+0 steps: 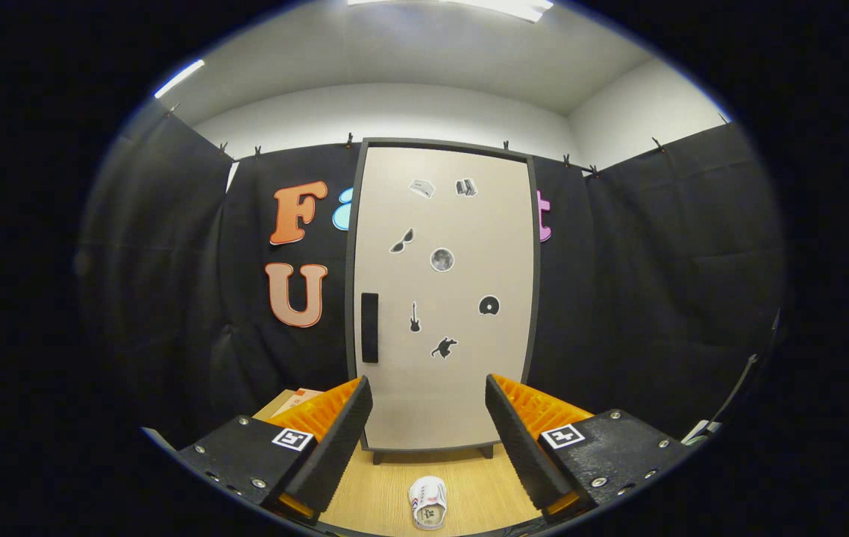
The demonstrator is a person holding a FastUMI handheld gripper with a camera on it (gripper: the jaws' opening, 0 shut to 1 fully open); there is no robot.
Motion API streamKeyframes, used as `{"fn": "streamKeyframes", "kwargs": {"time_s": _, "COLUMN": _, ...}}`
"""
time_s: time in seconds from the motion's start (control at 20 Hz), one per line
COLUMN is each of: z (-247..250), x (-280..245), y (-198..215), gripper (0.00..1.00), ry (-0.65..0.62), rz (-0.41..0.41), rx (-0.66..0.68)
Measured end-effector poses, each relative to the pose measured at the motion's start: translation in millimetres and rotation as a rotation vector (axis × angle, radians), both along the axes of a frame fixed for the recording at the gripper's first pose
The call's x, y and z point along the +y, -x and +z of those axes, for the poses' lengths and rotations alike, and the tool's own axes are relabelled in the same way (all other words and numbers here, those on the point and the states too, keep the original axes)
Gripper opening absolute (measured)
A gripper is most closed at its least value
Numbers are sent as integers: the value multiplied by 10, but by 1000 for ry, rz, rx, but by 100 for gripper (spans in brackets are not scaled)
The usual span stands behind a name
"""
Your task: Open the shoe cabinet door, grab the shoes and put them into the shoe cabinet, then close the shoe cabinet door.
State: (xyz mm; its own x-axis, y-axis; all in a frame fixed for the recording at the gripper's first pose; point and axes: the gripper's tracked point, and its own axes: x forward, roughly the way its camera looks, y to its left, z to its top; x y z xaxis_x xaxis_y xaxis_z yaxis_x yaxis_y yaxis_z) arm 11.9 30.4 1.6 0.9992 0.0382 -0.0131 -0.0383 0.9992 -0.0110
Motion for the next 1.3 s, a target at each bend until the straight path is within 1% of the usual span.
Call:
{"fn": "streamKeyframes", "kwargs": {"time_s": 0.2, "z": 17, "x": 148, "y": -126, "gripper": 95, "ry": 3, "rz": 23, "rx": 1}}
{"fn": "streamKeyframes", "kwargs": {"time_s": 0.45, "z": 10, "x": 465, "y": -448, "gripper": 95, "ry": -11, "rz": 76, "rx": 0}}
{"fn": "streamKeyframes", "kwargs": {"time_s": 0.65, "z": -25, "x": 782, "y": -816, "gripper": 95, "ry": -19, "rz": 123, "rx": 3}}
{"fn": "streamKeyframes", "kwargs": {"time_s": 0.8, "z": -90, "x": 931, "y": -1118, "gripper": 96, "ry": -5, "rz": 131, "rx": 10}}
{"fn": "streamKeyframes", "kwargs": {"time_s": 0.95, "z": -125, "x": 1082, "y": -1402, "gripper": 95, "ry": -18, "rz": 153, "rx": 31}}
{"fn": "streamKeyframes", "kwargs": {"time_s": 1.3, "z": -264, "x": 1192, "y": -2052, "gripper": 96, "ry": -6, "rz": 143, "rx": 87}}
